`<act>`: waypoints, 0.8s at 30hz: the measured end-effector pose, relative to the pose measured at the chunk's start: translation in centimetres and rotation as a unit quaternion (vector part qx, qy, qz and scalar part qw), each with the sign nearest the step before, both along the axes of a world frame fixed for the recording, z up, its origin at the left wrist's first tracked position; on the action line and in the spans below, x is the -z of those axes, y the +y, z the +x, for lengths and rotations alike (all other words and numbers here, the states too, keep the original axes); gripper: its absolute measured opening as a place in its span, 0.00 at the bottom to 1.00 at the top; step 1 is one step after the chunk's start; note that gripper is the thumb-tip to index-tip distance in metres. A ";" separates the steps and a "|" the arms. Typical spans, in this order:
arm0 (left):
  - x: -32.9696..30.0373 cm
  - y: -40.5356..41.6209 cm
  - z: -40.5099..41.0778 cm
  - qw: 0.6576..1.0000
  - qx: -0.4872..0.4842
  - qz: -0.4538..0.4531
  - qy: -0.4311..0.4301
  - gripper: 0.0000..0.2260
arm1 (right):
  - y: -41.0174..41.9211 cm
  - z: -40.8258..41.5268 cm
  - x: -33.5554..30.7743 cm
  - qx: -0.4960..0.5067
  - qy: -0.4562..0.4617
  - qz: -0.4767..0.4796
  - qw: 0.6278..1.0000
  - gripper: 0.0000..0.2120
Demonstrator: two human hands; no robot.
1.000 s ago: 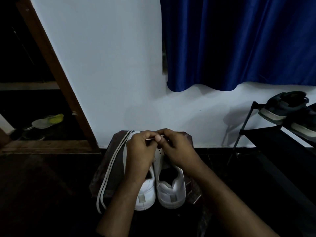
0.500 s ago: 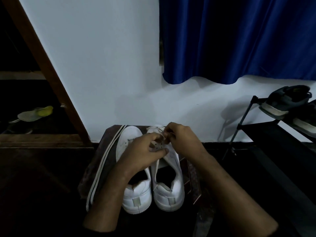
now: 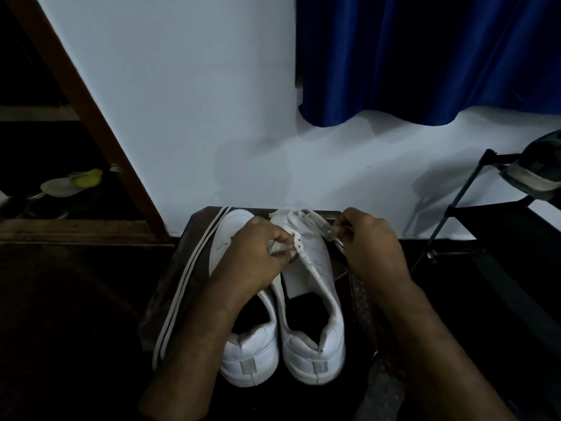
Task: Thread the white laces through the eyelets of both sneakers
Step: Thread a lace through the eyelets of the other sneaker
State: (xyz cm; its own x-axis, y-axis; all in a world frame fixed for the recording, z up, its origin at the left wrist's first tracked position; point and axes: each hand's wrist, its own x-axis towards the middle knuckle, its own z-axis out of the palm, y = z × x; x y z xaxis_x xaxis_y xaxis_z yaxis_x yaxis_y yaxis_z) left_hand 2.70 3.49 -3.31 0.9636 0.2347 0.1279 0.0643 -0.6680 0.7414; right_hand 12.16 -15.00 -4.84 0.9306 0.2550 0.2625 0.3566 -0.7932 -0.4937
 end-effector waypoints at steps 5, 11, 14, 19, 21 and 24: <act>-0.3 -0.8 0.6 0.999 -0.011 0.033 0.021 0.13 | 2.1 -1.5 -0.1 -0.128 0.033 0.126 0.983 0.02; 0.2 -0.1 1.0 1.000 0.005 0.002 0.025 0.11 | 1.9 -0.6 1.1 -0.126 -0.017 0.036 0.991 0.01; 0.4 0.2 1.5 0.998 -0.012 -0.032 0.044 0.15 | 2.2 -0.4 1.0 -0.137 -0.042 -0.002 0.990 0.02; 0.8 0.0 3.2 0.991 -0.020 -0.068 0.110 0.11 | 2.2 -0.5 -0.2 -0.132 -0.119 -0.094 0.980 0.03; 1.5 0.1 3.4 0.995 -0.025 -0.061 0.079 0.08 | 2.2 -0.7 -0.3 -0.129 -0.148 -0.116 0.974 0.04; 2.4 0.5 3.0 0.997 -0.021 -0.063 0.030 0.04 | 2.5 -0.8 -0.4 -0.126 -0.166 -0.119 0.971 0.04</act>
